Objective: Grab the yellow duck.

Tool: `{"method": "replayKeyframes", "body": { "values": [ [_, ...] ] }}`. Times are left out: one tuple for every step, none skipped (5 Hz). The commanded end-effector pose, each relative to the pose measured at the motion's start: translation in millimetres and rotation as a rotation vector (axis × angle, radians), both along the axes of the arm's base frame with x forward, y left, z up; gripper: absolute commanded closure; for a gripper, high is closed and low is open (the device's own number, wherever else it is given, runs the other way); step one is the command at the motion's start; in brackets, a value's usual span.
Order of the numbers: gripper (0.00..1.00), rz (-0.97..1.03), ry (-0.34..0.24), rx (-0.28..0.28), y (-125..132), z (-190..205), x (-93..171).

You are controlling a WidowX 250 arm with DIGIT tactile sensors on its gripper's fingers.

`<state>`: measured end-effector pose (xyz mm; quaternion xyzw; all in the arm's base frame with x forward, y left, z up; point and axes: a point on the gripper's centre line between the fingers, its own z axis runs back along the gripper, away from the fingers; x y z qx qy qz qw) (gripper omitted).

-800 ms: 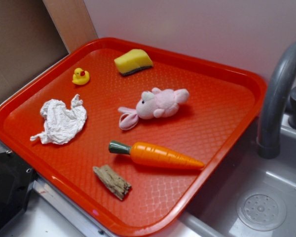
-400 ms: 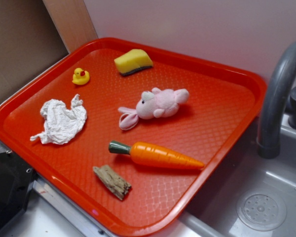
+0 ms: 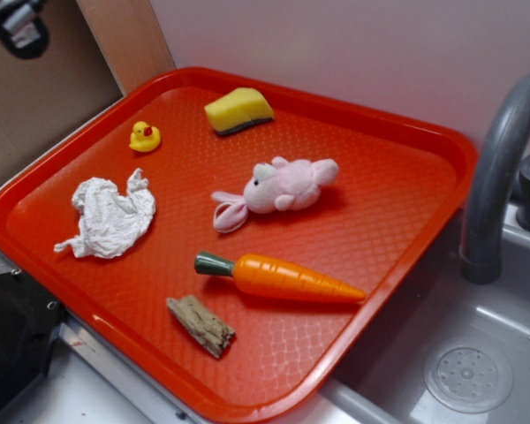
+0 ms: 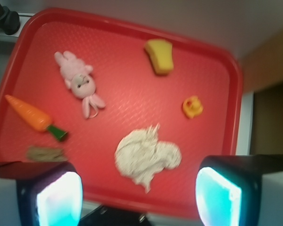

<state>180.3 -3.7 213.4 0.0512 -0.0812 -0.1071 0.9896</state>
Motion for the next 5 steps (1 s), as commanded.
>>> {"method": "replayKeyframes", "body": {
  "values": [
    [0.00,-0.253,0.048,0.166,46.6,-17.9,45.4],
    [0.00,-0.341,0.127,0.208,64.5,-38.3,54.8],
    [0.00,-0.524,0.261,0.214,75.4,-61.0,67.3],
    [0.00,-0.629,0.340,0.243,82.1,-85.9,75.2],
    [0.00,-0.697,0.398,0.214,85.4,-120.2,83.1]
  ]
}}
